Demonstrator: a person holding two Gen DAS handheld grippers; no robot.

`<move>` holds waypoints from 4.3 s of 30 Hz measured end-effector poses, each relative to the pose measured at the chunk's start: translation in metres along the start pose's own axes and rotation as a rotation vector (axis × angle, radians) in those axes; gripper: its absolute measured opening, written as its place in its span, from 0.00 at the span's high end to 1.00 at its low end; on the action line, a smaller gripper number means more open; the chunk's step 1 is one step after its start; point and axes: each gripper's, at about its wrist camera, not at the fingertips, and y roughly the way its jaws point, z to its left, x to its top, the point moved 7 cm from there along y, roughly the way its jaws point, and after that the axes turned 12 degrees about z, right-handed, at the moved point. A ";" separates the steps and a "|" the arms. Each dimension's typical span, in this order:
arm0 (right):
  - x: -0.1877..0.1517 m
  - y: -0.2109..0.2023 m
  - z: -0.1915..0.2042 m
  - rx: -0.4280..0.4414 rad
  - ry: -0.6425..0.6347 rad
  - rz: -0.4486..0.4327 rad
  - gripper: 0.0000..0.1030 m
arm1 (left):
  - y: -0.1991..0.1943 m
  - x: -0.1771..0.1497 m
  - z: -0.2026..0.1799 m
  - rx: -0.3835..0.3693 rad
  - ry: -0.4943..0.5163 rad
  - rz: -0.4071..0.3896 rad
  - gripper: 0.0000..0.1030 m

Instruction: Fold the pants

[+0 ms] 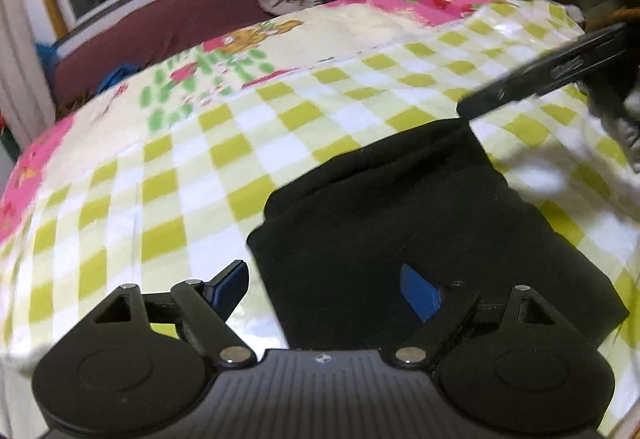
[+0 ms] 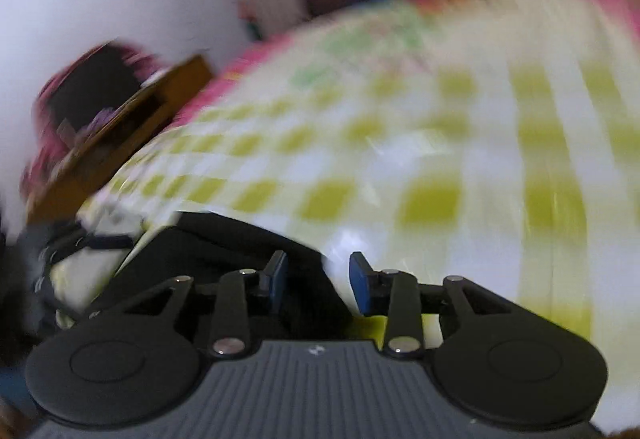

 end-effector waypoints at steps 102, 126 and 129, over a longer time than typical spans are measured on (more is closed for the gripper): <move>-0.153 -0.010 0.138 -0.126 0.300 0.057 0.69 | -0.054 -0.107 -0.089 0.145 -0.338 0.028 0.01; -0.138 0.014 0.121 -0.139 0.297 0.063 0.71 | -0.017 -0.093 -0.075 0.156 -0.317 0.093 0.00; -0.138 0.015 0.119 -0.143 0.302 0.061 0.71 | -0.013 -0.091 -0.075 0.149 -0.313 0.098 0.00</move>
